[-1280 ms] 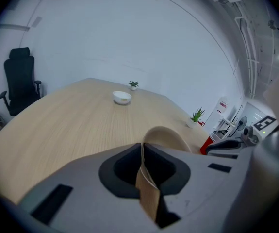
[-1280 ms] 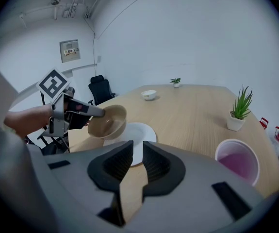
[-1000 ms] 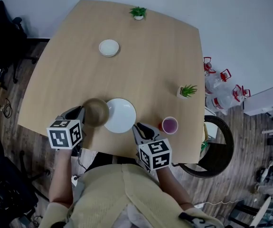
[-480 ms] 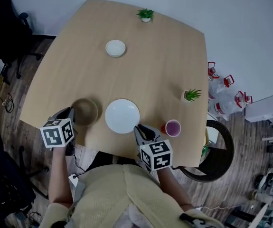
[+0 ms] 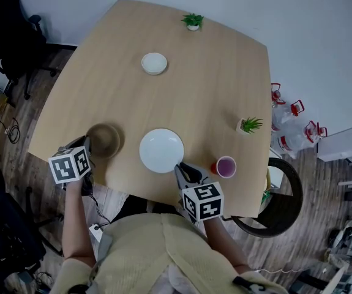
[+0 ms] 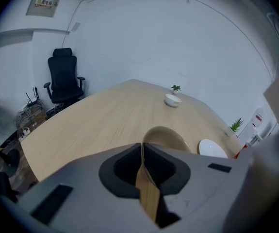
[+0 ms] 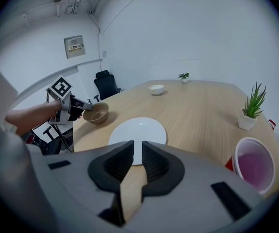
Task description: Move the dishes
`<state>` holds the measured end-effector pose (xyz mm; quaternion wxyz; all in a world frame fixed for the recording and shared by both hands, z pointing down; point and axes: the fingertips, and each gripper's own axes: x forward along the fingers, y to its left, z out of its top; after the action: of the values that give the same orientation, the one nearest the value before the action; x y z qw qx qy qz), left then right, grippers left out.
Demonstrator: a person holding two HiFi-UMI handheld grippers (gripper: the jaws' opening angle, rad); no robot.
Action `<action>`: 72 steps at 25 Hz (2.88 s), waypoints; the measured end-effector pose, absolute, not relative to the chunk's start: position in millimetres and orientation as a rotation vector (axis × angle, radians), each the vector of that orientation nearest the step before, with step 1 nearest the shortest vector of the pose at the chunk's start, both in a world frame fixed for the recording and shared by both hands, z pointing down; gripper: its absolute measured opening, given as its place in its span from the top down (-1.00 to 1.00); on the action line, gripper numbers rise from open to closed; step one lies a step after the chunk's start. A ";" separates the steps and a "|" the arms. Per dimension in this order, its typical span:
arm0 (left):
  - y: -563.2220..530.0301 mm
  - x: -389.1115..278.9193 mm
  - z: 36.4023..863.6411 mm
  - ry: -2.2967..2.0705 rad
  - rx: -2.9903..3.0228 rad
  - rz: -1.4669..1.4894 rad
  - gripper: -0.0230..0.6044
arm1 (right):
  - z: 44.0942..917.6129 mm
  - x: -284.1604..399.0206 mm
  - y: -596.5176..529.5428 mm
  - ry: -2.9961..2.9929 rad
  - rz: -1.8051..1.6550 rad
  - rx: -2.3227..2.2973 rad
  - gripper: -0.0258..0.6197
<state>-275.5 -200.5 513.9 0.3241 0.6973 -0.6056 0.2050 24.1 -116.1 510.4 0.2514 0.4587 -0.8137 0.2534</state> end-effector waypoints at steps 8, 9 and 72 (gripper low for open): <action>-210.6 -299.2 514.9 -1.657 1.796 0.503 0.83 | 514.5 21.3 -112.2 -2.209 0.696 1.238 0.73; -211.6 -300.9 514.1 -1.669 1.800 0.508 0.83 | 514.3 21.3 -112.3 -2.208 0.696 1.240 0.73; -208.9 -62.9 551.0 -0.996 2.327 0.931 0.30 | 525.9 73.5 -79.0 -2.060 0.807 1.487 0.73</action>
<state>-62.9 -208.9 551.0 0.2204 0.8417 -0.3601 0.3366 73.5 -79.0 525.9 0.2358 0.5420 -0.7510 0.2942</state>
